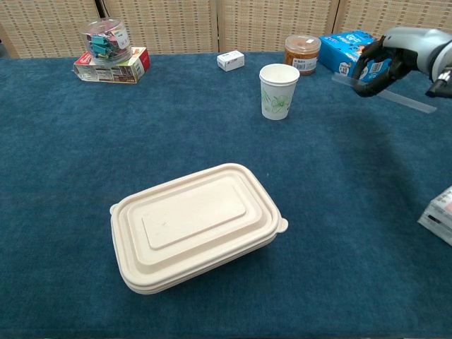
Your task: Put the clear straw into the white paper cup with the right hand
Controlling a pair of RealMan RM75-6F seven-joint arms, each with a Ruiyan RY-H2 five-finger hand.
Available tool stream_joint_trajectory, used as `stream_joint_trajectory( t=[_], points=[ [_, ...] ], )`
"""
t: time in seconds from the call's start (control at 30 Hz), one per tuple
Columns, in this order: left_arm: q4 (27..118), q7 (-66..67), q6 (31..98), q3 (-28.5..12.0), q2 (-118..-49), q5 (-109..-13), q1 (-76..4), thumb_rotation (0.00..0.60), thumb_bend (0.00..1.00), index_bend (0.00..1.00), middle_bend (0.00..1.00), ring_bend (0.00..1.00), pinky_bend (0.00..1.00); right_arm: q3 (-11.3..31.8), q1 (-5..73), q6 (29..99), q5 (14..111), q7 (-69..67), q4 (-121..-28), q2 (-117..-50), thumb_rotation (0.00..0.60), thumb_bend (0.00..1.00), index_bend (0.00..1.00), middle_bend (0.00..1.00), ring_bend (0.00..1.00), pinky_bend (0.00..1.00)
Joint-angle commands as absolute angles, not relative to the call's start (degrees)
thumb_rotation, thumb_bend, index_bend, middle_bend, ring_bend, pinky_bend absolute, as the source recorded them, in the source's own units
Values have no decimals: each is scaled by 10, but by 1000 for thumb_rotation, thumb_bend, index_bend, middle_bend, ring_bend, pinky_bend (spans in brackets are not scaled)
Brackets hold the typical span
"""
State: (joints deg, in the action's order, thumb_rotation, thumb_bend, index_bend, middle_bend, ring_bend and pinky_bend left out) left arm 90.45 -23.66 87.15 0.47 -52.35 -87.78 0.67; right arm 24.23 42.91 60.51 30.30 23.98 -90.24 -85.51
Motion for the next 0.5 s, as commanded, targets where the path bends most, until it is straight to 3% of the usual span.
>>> stream_joint_trajectory(
  t=[0.03, 0.3, 0.5],
  points=[
    [904, -237, 870, 5, -523, -879, 6, 600, 0, 0, 0, 0, 0, 271, 437, 596, 287, 218, -922, -837, 600, 556, 562, 0, 0, 0],
    [906, -237, 857, 2, -521, -866, 1, 600, 0, 0, 0, 0, 0, 337, 456, 569, 256, 151, -940, -812, 600, 564, 568, 0, 0, 0],
    [912, -232, 836, -2, -518, -853, -9, 600, 0, 0, 0, 0, 0, 358, 488, 553, 253, 116, -908, -827, 600, 564, 567, 0, 0, 0]
  ],
)
